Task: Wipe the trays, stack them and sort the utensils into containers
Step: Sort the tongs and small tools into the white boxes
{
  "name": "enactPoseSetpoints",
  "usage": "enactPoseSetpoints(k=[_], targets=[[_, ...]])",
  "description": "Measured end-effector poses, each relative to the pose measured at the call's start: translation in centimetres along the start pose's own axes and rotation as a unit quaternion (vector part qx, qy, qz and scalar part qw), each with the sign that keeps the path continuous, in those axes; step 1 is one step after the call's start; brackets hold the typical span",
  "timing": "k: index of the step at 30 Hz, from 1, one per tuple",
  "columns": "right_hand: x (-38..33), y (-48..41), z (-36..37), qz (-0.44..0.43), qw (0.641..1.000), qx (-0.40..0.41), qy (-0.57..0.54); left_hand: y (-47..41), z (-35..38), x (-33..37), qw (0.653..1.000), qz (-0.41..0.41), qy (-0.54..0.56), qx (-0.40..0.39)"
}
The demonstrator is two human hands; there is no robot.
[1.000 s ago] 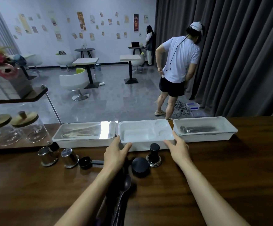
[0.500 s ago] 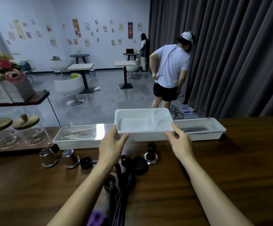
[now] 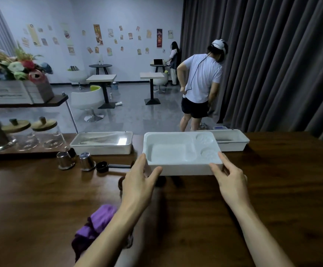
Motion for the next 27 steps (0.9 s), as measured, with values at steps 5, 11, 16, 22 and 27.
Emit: enactPoseSetpoints(k=[5,11,16,22,27], targets=[[5.0,4.5,-2.3,0.011,0.999,-0.032,-0.015,7.6,2.2,0.7,0.999,-0.031,-0.009,0.025],[9.3,8.7,-3.3,0.032,0.997,-0.065,-0.033,14.1,3.8,0.6,0.996,-0.079,-0.006,0.038],[10.4,10.2,-3.1,0.028,0.996,-0.079,-0.034,16.4,3.4,0.2,0.994,-0.096,0.002,0.051],[10.7,11.2,-2.0,0.012,0.996,-0.090,-0.013,17.0,2.2,-1.3,0.991,-0.116,-0.019,0.062],[10.6,11.3,-2.0,0.002,0.996,-0.093,0.012,16.8,2.2,-2.3,0.987,-0.119,-0.011,0.104]])
Point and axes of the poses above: each hand's wrist, its own y-axis away from the middle knuckle, its own z-axis out of the palm, x = y × z, the point moved 2 cm from there along -y, towards the middle knuckle, and after that the axes turned 12 degrees about y, right-handed, at the moved point
